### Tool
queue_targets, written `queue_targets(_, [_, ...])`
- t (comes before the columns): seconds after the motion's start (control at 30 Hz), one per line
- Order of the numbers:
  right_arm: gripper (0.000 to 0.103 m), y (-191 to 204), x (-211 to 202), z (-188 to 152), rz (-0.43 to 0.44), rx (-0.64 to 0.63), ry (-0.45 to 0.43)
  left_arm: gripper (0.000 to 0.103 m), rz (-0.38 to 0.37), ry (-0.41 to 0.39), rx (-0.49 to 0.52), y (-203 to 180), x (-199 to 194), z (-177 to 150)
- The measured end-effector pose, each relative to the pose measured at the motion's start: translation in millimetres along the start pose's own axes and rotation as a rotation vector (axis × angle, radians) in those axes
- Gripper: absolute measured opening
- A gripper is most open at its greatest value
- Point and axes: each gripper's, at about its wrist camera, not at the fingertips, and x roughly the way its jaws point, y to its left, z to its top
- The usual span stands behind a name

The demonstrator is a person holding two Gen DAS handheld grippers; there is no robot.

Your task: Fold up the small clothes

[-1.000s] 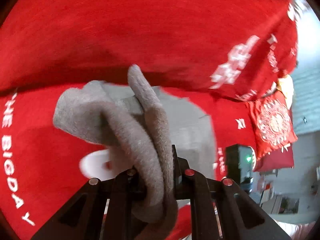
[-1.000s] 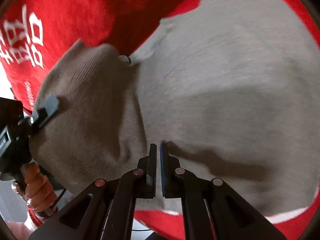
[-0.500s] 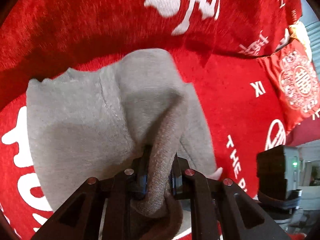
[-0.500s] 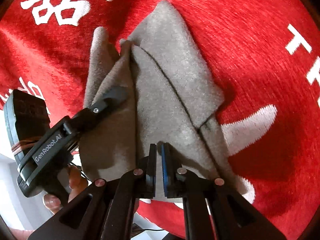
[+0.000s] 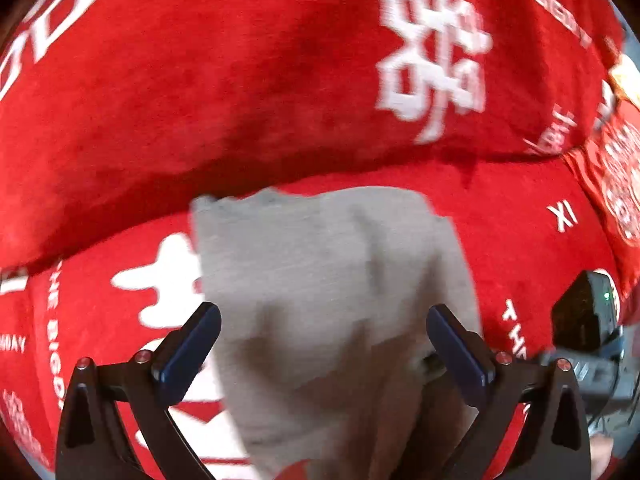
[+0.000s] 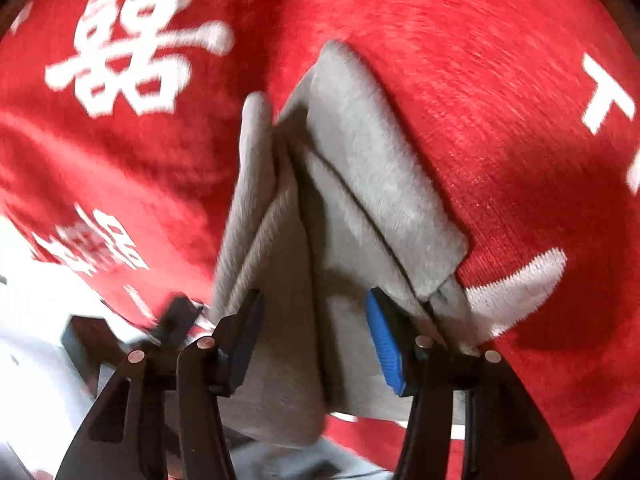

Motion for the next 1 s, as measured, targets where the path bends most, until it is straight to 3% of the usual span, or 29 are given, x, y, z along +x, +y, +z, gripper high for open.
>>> queue_targets(0.1, [0.064, -12.3, -8.3, -1.9, 0.078, 0.064, -0.024, 0.103, 0.024, 0.04, -0.073, 34.6, -0.6, -3.5])
queue_targets(0.23, [0.064, -9.7, 0.1, 13.4, 0.117, 0.065, 0.024, 0.103, 0.051, 0.103, -0.16, 76.3, 8.4, -13.2])
queue_targets(0.33, [0.065, 10.9, 17.4, 21.2, 0.054, -0.003, 0.069, 0.103, 0.066, 0.108, -0.207, 95.3, 10.4, -20.7])
queue_targets(0.4, [0.062, 27.8, 32.5, 28.2, -0.048, -0.073, 0.11, 0.103, 0.071, 0.116, -0.229, 103.8, 12.8, -24.7])
queue_targets(0.43, [0.042, 32.7, 38.1, 29.9, -0.088, -0.1, 0.12, 0.103, 0.079, 0.12, -0.23, 103.1, 16.4, -27.1])
queue_targets(0.47, [0.022, 42.2, 47.8, 30.9, -0.196, -0.164, 0.141, 0.103, 0.085, 0.126, -0.228, 103.4, 19.6, -28.3])
queue_targets(0.5, [0.014, 53.6, 55.4, 29.9, -0.323, -0.253, 0.163, 0.103, 0.092, 0.136, -0.223, 101.7, 25.5, -29.0])
queue_targets(0.57, [0.014, 79.9, 60.1, 20.8, -0.416, -0.408, 0.152, 0.103, 0.106, 0.142, -0.214, 98.4, 31.3, -31.0])
queue_targets(0.63, [0.013, 110.9, 55.3, 8.1, -0.424, -0.554, 0.114, 0.103, 0.101, 0.139, -0.212, 91.8, 31.5, -31.7])
queue_targets(0.7, [0.013, 120.2, 37.5, 4.8, -0.383, -0.583, 0.064, 0.103, 0.082, 0.118, -0.209, 87.0, 27.2, -29.2])
queue_targets(0.83, [0.014, 100.5, 19.8, 17.2, -0.398, -0.513, 0.015, 0.103, 0.073, 0.087, -0.15, 73.8, 18.0, -26.4])
queue_targets(0.97, [0.014, 69.3, 24.2, 27.7, -0.453, -0.433, 0.024, 0.103, 0.087, 0.126, -0.103, 58.4, 36.0, -29.6])
queue_targets(1.0, [0.019, 63.6, 29.5, 32.2, -0.45, -0.397, 0.039, 0.103, 0.081, 0.138, -0.097, 55.4, 41.8, -33.2])
